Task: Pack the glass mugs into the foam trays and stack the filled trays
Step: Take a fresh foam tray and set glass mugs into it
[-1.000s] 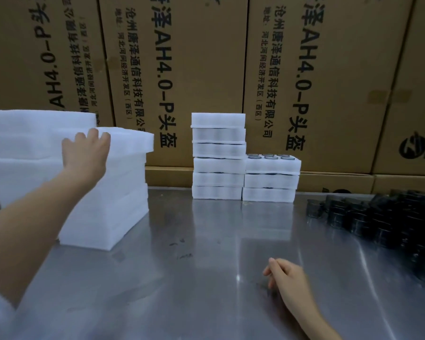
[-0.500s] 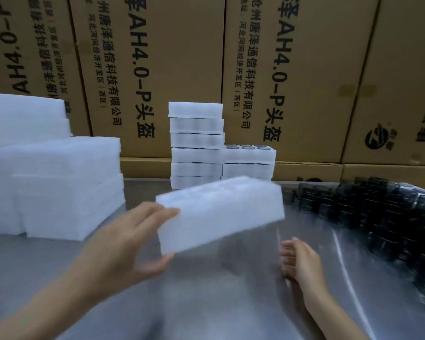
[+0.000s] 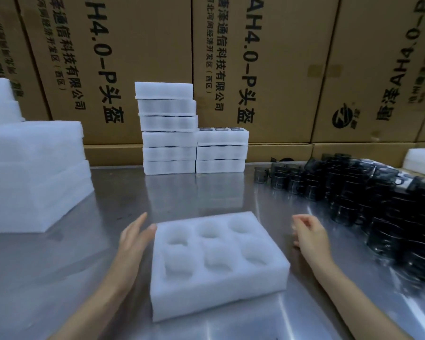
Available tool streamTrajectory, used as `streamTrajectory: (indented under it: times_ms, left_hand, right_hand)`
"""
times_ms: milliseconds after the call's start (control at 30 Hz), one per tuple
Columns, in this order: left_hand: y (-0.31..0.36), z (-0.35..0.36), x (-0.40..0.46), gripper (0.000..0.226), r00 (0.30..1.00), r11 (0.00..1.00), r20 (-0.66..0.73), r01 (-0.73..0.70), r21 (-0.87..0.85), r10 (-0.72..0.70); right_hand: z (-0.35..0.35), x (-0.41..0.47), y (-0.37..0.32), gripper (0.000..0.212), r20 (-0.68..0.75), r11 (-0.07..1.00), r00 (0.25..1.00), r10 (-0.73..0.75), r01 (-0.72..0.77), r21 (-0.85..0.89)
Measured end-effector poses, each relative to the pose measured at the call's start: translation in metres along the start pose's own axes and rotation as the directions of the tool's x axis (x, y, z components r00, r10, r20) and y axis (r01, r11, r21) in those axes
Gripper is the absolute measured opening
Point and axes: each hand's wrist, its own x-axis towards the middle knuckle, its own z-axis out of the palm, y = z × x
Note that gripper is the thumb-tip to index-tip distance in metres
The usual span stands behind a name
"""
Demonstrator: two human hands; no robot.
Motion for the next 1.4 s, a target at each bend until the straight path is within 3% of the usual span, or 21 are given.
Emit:
streamTrajectory:
  times_ms: [67,267,400,500,700,833,1000,1167,1267,1400]
  left_hand:
    - [-0.004,0.018,0.007,0.046,0.996,0.996,0.007,0.088,-0.033,-0.088]
    - [-0.001,0.055,0.008,0.045,0.988,0.998,0.151,0.032,0.048,-0.039]
    - [-0.001,0.051,0.009,0.041,0.987,0.999,0.158,0.040,0.029,-0.044]
    - [0.000,0.049,0.010,0.037,0.989,0.999,0.140,0.048,0.011,-0.049]
    - [-0.001,0.049,0.013,0.037,0.989,0.997,0.130,0.073,-0.004,-0.072]
    - [-0.004,0.048,0.014,0.036,0.989,0.997,0.130,0.071,0.001,-0.070]
    - [-0.007,0.049,0.017,0.036,0.989,0.999,0.142,0.027,0.047,-0.033]
    - [-0.009,0.051,0.020,0.033,0.989,0.996,0.149,0.014,0.083,-0.026]
    - [-0.008,0.053,0.021,0.028,0.991,0.997,0.128,0.030,0.071,-0.039]
    - [-0.006,0.054,0.021,0.028,0.992,0.998,0.125,0.041,-0.039,-0.036]
  right_hand:
    - [-0.004,0.009,0.001,0.022,-0.056,0.971,0.994,-0.089,0.074,-0.225]
    - [-0.028,0.043,0.004,0.036,-0.163,0.811,0.972,-0.169,0.043,-0.583]
    - [-0.033,0.060,0.009,0.044,-0.187,0.718,0.969,-0.163,-0.013,-0.696]
    - [-0.031,0.067,0.012,0.038,-0.228,0.623,0.947,-0.228,-0.038,-0.781]
    - [-0.033,0.071,0.017,0.023,-0.132,0.465,0.918,-0.374,0.063,-0.883]
    - [-0.030,0.064,0.017,0.022,-0.056,0.544,0.898,-0.437,0.214,-0.811]
    - [-0.022,0.053,0.002,0.028,0.085,0.671,0.951,-0.297,0.271,-0.690]
    - [-0.008,0.024,-0.057,0.053,0.006,0.857,0.903,-0.430,0.410,-0.311]
    - [0.015,-0.011,-0.092,0.036,0.152,0.830,0.835,-0.529,0.547,-0.111]
    - [0.059,-0.055,-0.104,0.041,0.429,0.778,0.721,-0.543,0.625,-0.067]
